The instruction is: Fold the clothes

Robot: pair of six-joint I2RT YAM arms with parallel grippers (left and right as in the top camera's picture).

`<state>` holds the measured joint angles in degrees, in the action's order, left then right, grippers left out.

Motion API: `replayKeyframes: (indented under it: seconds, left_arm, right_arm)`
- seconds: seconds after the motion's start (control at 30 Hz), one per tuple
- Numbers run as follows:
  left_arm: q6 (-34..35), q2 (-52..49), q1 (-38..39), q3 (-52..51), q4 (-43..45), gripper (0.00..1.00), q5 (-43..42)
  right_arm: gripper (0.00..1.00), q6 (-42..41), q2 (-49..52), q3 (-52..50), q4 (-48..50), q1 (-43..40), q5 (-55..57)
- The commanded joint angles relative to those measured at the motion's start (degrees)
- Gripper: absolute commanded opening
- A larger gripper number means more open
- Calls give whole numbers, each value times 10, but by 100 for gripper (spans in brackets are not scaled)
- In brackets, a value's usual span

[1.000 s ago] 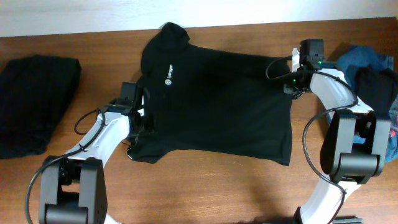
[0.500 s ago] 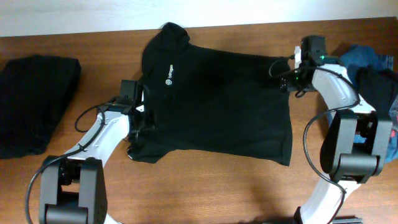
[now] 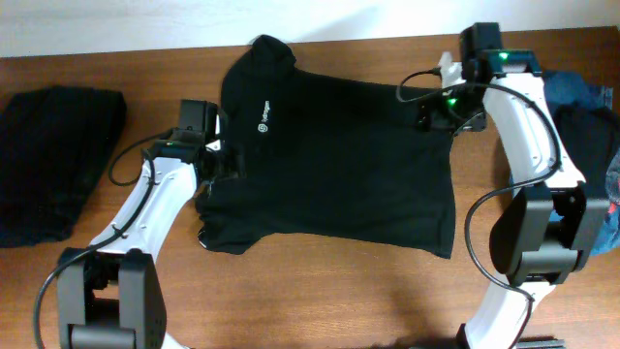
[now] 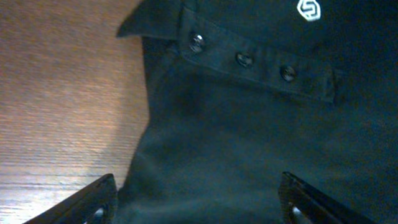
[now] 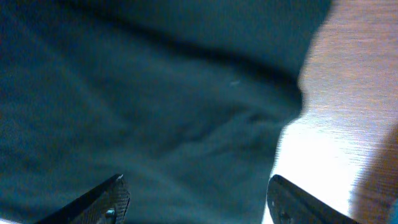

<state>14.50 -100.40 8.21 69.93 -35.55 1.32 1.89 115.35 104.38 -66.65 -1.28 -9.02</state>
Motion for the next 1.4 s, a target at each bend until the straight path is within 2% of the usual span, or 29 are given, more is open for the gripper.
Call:
replayKeyframes:
  seconds: [0.0,0.07,0.17,0.33,0.57,0.9,1.1,1.13,1.27,1.37]
  left_arm:
    - [-6,-1,-20,5,10,87,0]
    - [-26,-2,-28,5,24,87,-13]
    - [-62,-4,-40,5,57,87,-51]
    - [-69,-20,-54,5,118,87,-90]
    - [-62,-90,-92,5,198,87,-166]
    - [-48,-150,-181,5,233,87,-322]
    - [-47,-174,-197,5,241,87,-336]
    - [-48,-180,-197,5,247,86,-344]
    - [-34,-206,-197,5,306,68,-438]
    - [16,-218,-197,5,327,68,-449]
  right_arm:
    - [72,-13,-4,-32,4,19,-22]
    - [70,-27,-4,-57,19,23,-8]
    - [61,-28,-4,-105,58,24,-3]
    - [57,-28,-4,-181,116,24,-2]
    - [56,-21,-4,-206,136,24,-2]
    - [56,-21,-4,-206,135,24,7]
    - [56,-21,-4,-206,133,24,7]
    - [57,-21,-4,-206,133,24,7]
    - [56,-21,-4,-206,131,24,9]
    - [56,-21,-4,-206,128,24,22]
